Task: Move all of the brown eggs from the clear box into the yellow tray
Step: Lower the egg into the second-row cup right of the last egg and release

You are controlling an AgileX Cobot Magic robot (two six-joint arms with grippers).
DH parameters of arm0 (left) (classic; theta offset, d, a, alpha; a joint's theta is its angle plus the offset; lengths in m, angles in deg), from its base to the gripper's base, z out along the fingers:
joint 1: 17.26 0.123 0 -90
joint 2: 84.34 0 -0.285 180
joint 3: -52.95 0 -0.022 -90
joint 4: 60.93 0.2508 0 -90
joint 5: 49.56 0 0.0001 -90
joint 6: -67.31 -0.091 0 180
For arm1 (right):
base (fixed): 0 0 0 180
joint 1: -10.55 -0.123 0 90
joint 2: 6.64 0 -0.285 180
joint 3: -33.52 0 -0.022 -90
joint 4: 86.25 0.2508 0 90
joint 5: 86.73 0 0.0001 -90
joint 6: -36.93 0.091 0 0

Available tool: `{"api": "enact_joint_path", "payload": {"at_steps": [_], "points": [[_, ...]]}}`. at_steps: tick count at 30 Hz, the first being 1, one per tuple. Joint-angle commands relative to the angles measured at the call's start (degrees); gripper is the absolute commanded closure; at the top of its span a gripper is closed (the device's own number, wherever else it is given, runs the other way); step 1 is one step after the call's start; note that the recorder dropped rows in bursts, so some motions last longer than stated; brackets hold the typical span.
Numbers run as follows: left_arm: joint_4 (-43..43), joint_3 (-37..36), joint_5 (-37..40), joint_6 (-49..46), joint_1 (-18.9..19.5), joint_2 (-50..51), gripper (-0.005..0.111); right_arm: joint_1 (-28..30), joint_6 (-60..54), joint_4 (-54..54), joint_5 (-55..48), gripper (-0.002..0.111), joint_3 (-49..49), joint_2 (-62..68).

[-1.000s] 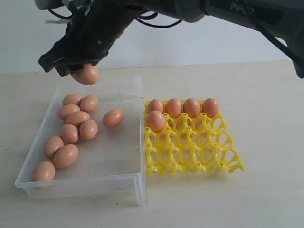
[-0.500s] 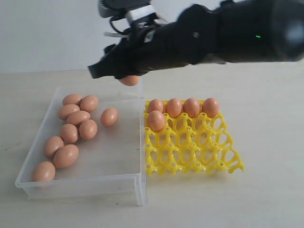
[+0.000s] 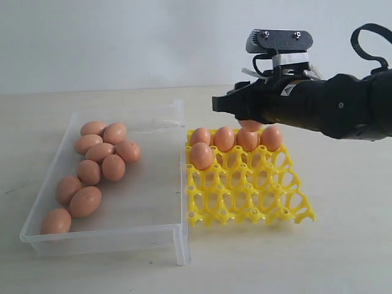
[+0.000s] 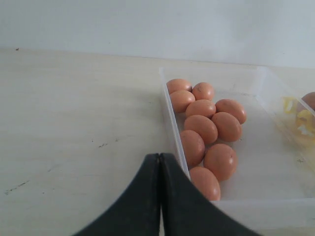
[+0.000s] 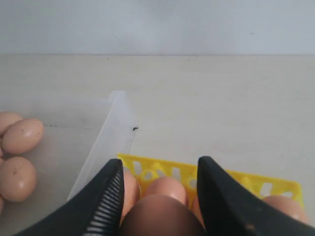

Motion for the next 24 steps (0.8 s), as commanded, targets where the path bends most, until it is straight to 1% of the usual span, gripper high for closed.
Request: {"api": "enact_joint_path", "payload": {"at_steps": [1,4,10,16,24], "points": [[-0.1,0.2,-0.4,-0.1,0.1,-0.3,0.107,0.1,2.6,-1.3,1.6,0.108,-0.1,2.3],[-0.1,0.2,-0.4,-0.1,0.1,-0.3,0.107,-0.2,4.0,-1.5,3.6,0.108,-0.1,3.8],[-0.1,0.2,-0.4,-0.1,0.1,-0.3,0.107,-1.4,14.3,-7.7,7.9,0.108,-0.1,6.4],[-0.1,0.2,-0.4,-0.1,0.1,-0.3,0.107,-2.1,14.2,-7.7,11.5,0.108,-0.1,9.1],[-0.1,0.2,-0.4,-0.1,0.1,-0.3,0.107,-2.1,14.2,-9.3,12.8,0.108,-0.1,12.1]]}}
